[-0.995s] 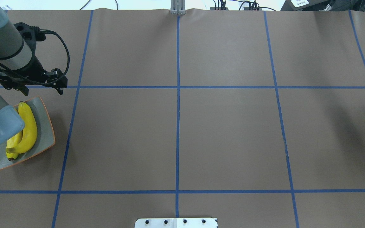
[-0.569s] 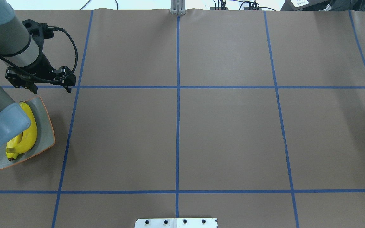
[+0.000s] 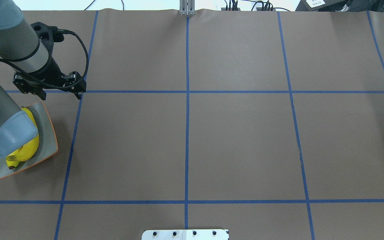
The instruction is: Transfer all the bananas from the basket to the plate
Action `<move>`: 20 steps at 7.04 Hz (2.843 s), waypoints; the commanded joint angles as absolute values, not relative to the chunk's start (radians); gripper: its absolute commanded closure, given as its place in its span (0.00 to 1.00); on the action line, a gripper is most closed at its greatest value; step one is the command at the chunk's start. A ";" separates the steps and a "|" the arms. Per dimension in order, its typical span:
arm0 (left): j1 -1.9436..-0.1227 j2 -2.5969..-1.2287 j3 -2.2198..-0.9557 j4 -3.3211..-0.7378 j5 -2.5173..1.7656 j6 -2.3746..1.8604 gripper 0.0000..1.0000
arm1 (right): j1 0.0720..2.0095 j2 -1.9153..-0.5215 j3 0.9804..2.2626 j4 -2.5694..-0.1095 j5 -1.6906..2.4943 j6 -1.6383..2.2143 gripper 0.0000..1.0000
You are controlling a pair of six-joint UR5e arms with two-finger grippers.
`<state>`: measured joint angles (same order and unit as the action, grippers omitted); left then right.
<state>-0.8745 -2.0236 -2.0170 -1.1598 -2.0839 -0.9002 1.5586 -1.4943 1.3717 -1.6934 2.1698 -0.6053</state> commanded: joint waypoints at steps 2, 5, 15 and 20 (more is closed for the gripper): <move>-0.873 -2.026 -2.016 -1.161 -2.082 -0.900 0.00 | 1.563 -1.509 1.355 -1.693 2.082 -0.612 0.00; -0.865 -2.048 -1.997 -1.161 -2.082 -0.899 0.00 | 1.566 -1.485 1.209 -1.541 2.075 -0.562 0.00; -0.864 -2.049 -1.999 -1.161 -2.080 -0.899 0.00 | 1.543 -1.496 1.166 -1.517 2.083 -0.523 0.01; -0.864 -2.049 -2.002 -1.161 -2.080 -0.899 0.00 | 1.539 -1.496 1.154 -1.517 2.085 -0.525 0.09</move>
